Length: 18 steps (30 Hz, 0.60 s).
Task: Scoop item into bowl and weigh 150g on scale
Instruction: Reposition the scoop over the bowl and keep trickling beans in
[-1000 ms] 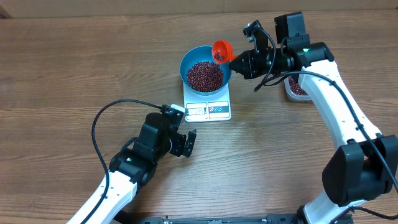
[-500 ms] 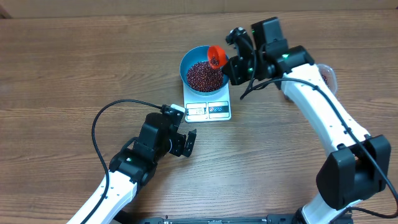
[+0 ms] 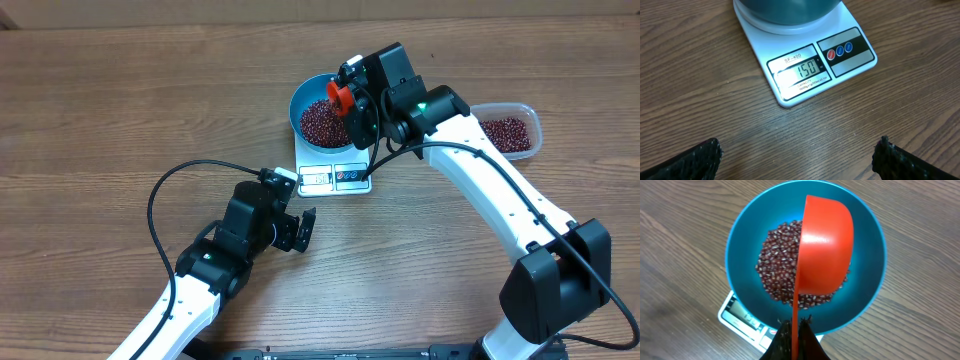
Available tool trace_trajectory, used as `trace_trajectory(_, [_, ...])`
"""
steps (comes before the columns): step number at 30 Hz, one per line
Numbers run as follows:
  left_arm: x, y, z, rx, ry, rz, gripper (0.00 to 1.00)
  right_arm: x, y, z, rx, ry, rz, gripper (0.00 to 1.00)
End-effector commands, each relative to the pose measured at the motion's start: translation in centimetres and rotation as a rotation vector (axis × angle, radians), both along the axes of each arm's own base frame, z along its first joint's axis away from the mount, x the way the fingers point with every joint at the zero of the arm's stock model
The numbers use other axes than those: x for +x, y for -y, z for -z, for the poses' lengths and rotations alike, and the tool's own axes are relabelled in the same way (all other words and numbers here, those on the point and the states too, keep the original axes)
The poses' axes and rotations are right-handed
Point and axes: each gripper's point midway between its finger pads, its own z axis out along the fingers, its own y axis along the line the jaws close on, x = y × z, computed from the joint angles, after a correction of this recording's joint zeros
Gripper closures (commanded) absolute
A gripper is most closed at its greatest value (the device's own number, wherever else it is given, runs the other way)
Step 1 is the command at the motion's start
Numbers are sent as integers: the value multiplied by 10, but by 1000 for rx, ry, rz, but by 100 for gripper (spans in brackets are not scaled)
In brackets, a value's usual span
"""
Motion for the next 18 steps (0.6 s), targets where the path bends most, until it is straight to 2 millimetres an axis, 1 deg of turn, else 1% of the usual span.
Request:
trace_trajectory(1, [0, -3, 3, 0, -11, -19, 0, 6, 2, -28, 4, 76, 12, 96])
trace_trajectory(12, [0, -3, 3, 0, -11, -19, 0, 6, 1, -28, 7, 74, 9, 96])
trace_trajectory(14, [0, -3, 3, 0, -11, -19, 0, 2, -4, -28, 39, 58, -13, 96])
trace_trajectory(18, [0, -3, 3, 0, -11, -19, 0, -4, -12, -34, 183, -13, -69, 96])
